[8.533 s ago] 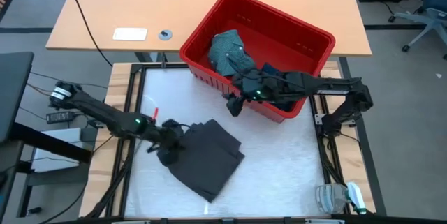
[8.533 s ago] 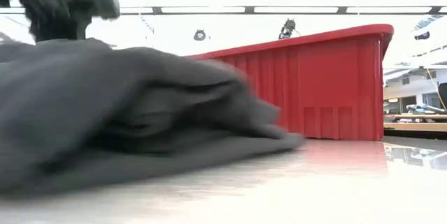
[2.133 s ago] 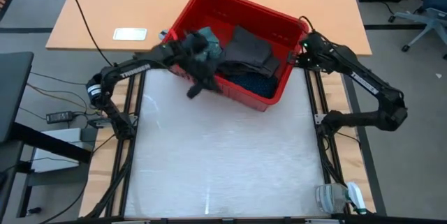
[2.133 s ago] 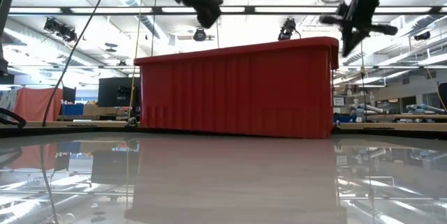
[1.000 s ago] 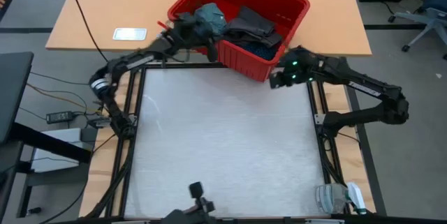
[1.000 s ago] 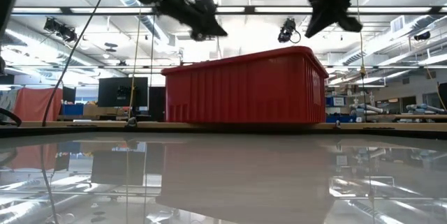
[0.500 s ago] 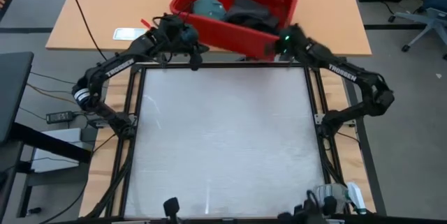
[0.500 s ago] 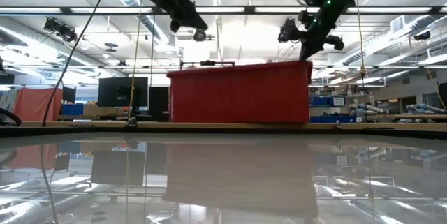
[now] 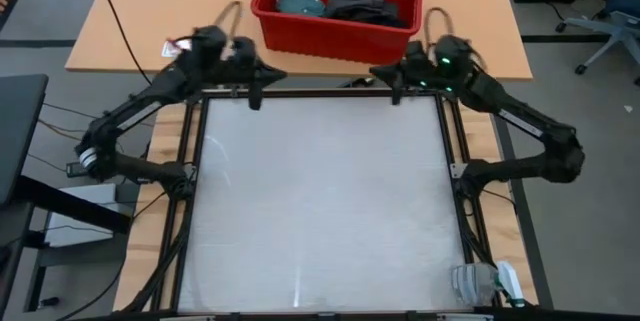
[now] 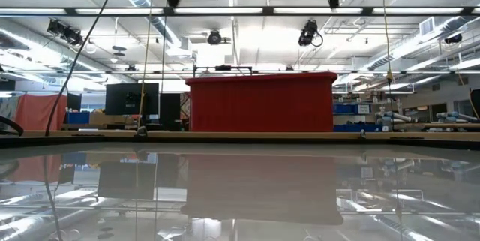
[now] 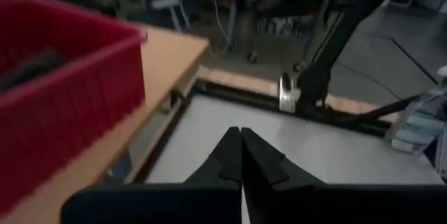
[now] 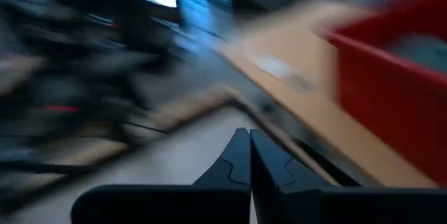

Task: Fold laundry
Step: Return to Home Position

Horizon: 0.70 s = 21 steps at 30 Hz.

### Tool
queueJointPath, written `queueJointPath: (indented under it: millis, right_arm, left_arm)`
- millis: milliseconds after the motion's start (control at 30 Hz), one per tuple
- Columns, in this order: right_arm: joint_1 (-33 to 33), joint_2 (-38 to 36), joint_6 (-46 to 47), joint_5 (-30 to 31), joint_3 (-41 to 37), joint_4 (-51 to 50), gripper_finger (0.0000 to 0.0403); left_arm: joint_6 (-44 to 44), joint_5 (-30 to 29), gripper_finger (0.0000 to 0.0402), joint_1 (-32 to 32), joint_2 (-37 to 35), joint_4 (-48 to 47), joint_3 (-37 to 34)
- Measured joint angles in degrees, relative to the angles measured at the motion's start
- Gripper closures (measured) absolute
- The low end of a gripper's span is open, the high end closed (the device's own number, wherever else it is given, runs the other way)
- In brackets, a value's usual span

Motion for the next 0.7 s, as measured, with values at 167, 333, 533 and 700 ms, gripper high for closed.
queueJointPath:
  millis: [167,333,533,700]
  right_arm:
    - [11.7,-3.0,1.1,-2.6,-0.1,0.4,0.0400]
    - [26.0,-1.5,-1.6,9.1,-0.1,-2.2,0.0400]
    - [35.6,-1.5,-0.2,22.4,-4.5,-6.8,0.0401]
    - [38.0,-10.8,4.0,25.0,-19.6,7.4,0.0401]
  left_arm:
    - [-1.1,-0.6,0.0400,-4.4,-10.0,5.0,-9.2]
    - [-10.2,-7.8,0.0401,-10.7,-20.9,25.6,-30.8]
    - [-8.2,-6.9,0.0401,-15.0,-32.2,28.7,-44.3]
    - [-8.4,-9.5,0.0401,-16.0,-41.5,23.1,-46.8]
